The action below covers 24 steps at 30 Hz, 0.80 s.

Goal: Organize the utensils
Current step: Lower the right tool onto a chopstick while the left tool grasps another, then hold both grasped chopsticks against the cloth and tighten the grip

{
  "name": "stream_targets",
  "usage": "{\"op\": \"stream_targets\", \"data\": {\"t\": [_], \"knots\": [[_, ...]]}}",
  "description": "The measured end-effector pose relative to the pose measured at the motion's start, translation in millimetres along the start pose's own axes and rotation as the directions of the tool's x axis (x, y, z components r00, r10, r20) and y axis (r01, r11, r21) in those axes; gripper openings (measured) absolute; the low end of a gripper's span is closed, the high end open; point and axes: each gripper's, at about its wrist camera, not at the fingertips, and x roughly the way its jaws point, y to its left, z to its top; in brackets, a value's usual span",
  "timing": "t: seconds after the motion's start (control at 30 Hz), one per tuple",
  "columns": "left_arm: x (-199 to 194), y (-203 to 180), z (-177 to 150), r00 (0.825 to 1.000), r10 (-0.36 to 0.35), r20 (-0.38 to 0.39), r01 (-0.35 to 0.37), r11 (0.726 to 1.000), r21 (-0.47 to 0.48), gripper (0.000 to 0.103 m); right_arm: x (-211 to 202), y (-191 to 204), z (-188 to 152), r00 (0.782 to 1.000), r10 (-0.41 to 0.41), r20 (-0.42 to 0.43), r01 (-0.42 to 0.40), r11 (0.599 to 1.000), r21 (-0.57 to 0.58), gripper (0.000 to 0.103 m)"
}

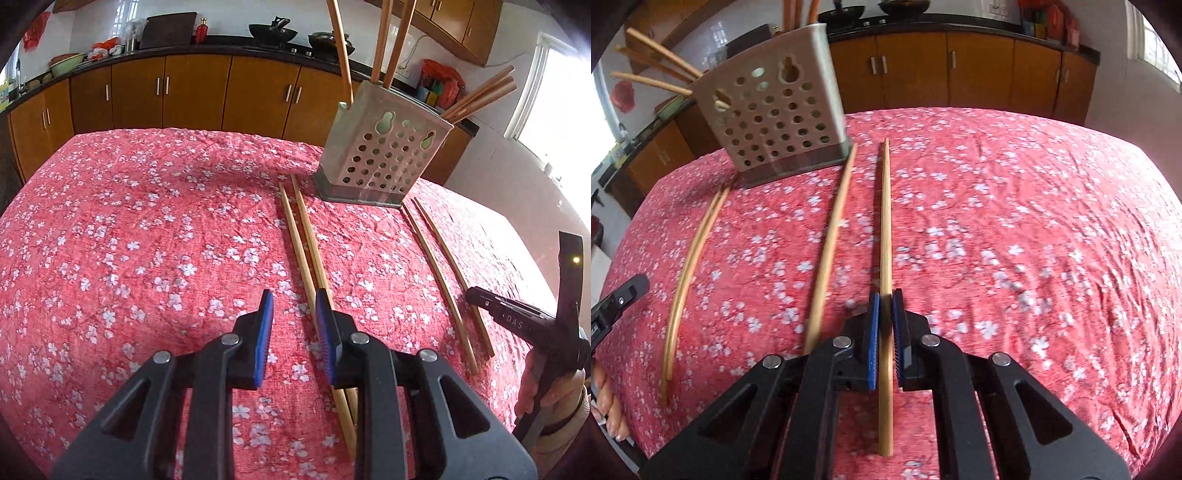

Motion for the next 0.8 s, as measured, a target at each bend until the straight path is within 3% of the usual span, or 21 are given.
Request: {"op": "stream_targets", "data": {"t": [0.23,0.37,0.5,0.7,0.8], "knots": [[11.5,-15.2,-3.7,0.999,-0.015,-0.047,0.017,0.999,0.046,0.019,1.3,-19.0,1.7,1.000,-0.013,0.004,0.013,0.999,0.037,0.008],[23.5,-22.7,-7.3,0.995,0.036,-0.093,-0.028,0.996,0.085,0.014,-0.4,-20.4,-2.2,1.000,-0.014,0.008,0.013,0.999,0.034,0.008],[27.2,-25.3,-7.7,0.991,0.099,-0.092,-0.088,0.990,0.112,0.009,-8.8,-22.4,-9.2,1.000,-0.018,0.011,0.018,1.000,0.018,0.008],[35.3,9.5,15.8,0.977,0.201,-0.072,-0.197,0.979,0.060,0.008,-7.2,-18.9,-10.3,0.999,-0.046,0.027,0.046,0.999,-0.019,0.008],[38.7,34.9,28.9,0.976,0.211,-0.061,-0.210,0.978,0.012,0.008,-2.0,-27.1,-3.8,0.997,-0.068,0.043,0.068,0.998,0.012,0.008]]}}
